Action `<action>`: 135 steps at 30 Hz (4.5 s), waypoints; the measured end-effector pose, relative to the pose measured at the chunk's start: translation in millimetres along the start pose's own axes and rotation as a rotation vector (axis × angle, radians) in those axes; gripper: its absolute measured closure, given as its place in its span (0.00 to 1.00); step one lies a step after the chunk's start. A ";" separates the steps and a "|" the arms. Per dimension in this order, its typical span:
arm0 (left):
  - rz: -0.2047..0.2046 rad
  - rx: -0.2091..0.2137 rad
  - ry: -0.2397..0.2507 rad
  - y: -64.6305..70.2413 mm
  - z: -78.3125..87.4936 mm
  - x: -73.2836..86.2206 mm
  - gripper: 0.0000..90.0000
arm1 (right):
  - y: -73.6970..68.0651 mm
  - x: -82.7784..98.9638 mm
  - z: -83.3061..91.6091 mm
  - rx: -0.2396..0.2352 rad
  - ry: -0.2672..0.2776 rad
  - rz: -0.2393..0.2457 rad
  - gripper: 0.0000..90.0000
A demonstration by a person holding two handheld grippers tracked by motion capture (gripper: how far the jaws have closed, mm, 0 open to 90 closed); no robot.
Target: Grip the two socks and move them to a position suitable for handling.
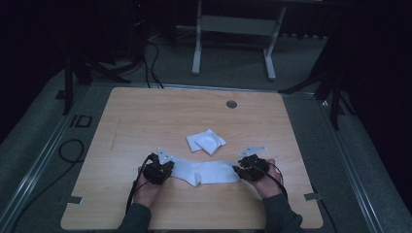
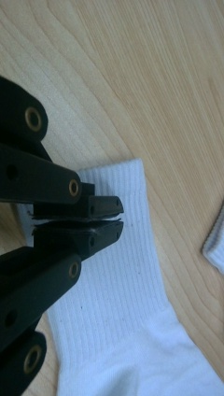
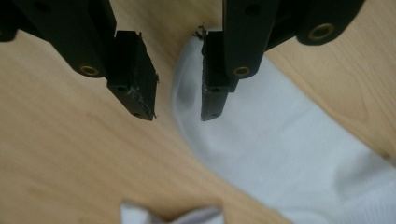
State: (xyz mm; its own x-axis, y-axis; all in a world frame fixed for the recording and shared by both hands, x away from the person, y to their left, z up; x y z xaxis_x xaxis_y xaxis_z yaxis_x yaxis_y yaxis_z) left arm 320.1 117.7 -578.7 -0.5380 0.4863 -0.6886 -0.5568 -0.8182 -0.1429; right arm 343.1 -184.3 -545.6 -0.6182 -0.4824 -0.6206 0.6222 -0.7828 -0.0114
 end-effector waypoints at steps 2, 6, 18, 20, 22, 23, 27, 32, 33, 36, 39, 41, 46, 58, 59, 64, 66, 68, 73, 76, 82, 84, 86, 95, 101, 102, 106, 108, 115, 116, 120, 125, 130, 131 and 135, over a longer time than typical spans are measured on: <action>-0.001 0.002 0.004 0.6 0.2 -0.2 0.93 | -0.5 -7.2 0.6 -0.008 0.022 -0.004 0.72; 0.003 0.009 0.013 2.4 1.0 -0.5 0.91 | 1.0 -23.2 -6.9 -0.002 0.043 -0.004 0.72; 0.012 0.007 0.034 -0.1 4.7 -1.0 0.90 | 10.4 -72.8 -48.1 0.018 0.055 -0.015 0.77; 0.012 0.008 0.032 -0.1 4.7 -1.0 0.90 | 11.8 -79.3 -55.2 0.030 0.046 -0.013 0.77; 0.012 0.008 0.032 -0.1 4.6 -1.0 0.90 | 12.4 -85.3 -61.1 0.039 0.044 -0.004 0.77; 0.011 0.008 0.032 -0.1 4.5 -1.0 0.90 | 12.6 -88.1 -63.7 0.044 0.044 -0.002 0.77; 0.008 0.006 0.032 0.0 4.4 -1.0 0.90 | 13.1 -97.9 -72.5 0.054 0.036 -0.011 0.78; 0.007 0.005 0.029 0.2 4.4 -1.0 0.90 | 13.6 -104.1 -86.0 0.052 0.009 -0.026 0.79; 0.007 0.004 0.029 0.2 4.5 -1.0 0.90 | 13.6 -104.1 -89.0 0.046 -0.002 -0.029 0.79; 0.007 0.004 0.028 -0.2 4.7 -0.9 0.90 | 11.8 -101.7 -95.5 0.030 -0.028 -0.030 0.89; 0.009 0.004 0.031 -0.3 5.1 -0.9 0.90 | 7.1 -97.0 -96.5 0.020 -0.042 -0.035 0.94; 0.009 0.004 0.031 -0.3 5.0 -0.9 0.90 | 4.0 -94.4 -93.3 0.008 -0.034 -0.032 0.95; 0.005 0.003 0.029 1.3 4.1 -1.0 0.90 | -1.7 -87.8 -83.5 -0.021 -0.027 -0.035 0.95; 0.005 0.004 0.029 1.3 3.7 -0.9 0.90 | -1.3 -84.2 -74.0 -0.038 -0.015 -0.057 0.86; 0.004 0.005 0.027 1.4 3.7 -0.9 0.90 | -0.6 -84.7 -75.1 -0.027 -0.016 -0.050 0.85; 0.000 0.007 0.018 1.7 3.1 -0.7 0.90 | -0.9 -91.5 -79.5 0.003 -0.012 -0.010 0.79; -0.002 0.007 0.018 1.9 3.1 -0.7 0.90 | -1.8 -95.6 -81.8 0.003 -0.004 -0.001 0.79; 0.000 0.008 0.018 2.0 2.9 -0.7 0.90 | -3.2 -99.3 -85.1 0.005 -0.007 0.017 0.86; 0.003 0.003 0.022 0.8 3.4 -0.5 0.90 | -7.8 -103.1 -82.6 0.005 -0.008 0.027 0.99; 0.005 0.004 0.019 0.9 2.8 -0.4 0.90 | -7.3 -105.3 -73.6 0.000 0.016 0.027 0.99; 0.003 0.003 0.016 0.9 2.8 -0.2 0.90 | 4.4 -108.7 -48.8 -0.012 0.068 -0.014 0.99; 0.004 0.003 0.019 0.9 2.9 -0.2 0.90 | 10.5 -108.4 -41.4 -0.006 0.079 -0.027 0.99; 0.004 0.002 0.020 0.8 3.2 -0.2 0.90 | 19.3 -107.0 -34.0 0.008 0.090 -0.044 0.99; 0.001 0.004 0.014 1.5 2.3 0.2 0.90 | 68.9 -87.9 -11.2 0.077 0.094 -0.144 0.99; 0.002 0.005 0.013 1.8 2.0 0.3 0.90 | 93.9 -67.5 -2.2 0.115 0.074 -0.188 0.99; 0.002 0.005 0.013 1.9 1.9 0.3 0.90 | 96.9 -63.8 -1.4 0.119 0.068 -0.189 0.99; 0.004 0.005 0.014 2.0 1.7 0.4 0.90 | 103.5 -50.1 2.2 0.130 0.051 -0.195 0.99; 0.003 0.005 0.013 1.9 1.9 0.5 0.90 | 105.9 -44.6 4.5 0.133 0.047 -0.195 0.99; 0.003 0.004 0.012 2.0 1.9 0.5 0.90 | 115.2 -30.4 14.6 0.169 0.033 -0.190 0.99; 0.003 0.004 0.012 2.0 1.9 0.5 0.90 | 116.7 -29.3 15.2 0.180 0.028 -0.187 0.99; 0.003 0.004 0.013 2.0 1.8 0.5 0.90 | 125.6 -24.2 13.7 0.235 -0.013 -0.172 0.95; 0.004 0.004 0.014 2.1 1.4 0.4 0.90 | 123.2 -26.1 12.0 0.251 0.003 -0.160 0.83; 0.002 0.005 0.012 2.5 1.3 0.4 0.90 | 102.0 -35.8 0.6 0.190 -0.007 -0.070 0.77; 0.002 0.005 0.012 2.5 1.3 0.4 0.90 | 97.0 -37.9 -3.0 0.179 -0.014 -0.048 0.77; 0.001 0.006 0.012 2.6 1.2 0.4 0.90 | 75.3 -47.9 -17.3 0.131 -0.021 0.029 0.76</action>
State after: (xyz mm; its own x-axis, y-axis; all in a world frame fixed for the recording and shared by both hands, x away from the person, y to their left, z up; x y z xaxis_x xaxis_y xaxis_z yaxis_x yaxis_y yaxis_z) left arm 317.6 116.1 -578.5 -0.5311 0.4817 -0.6970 -0.5599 -0.8170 -0.1380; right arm 427.9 -213.3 -530.3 -0.6115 -0.5124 -0.6029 0.5725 -0.8125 0.1097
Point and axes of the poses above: each handheld gripper's, and its own axes: z roughly backward along the jaws, x roughly out of its underside, y roughly to its right, the point moved 3 cm from there along -z, roughly forward along the jaws, and after that the axes turned 7 degrees about -z, right-handed, at the moved point
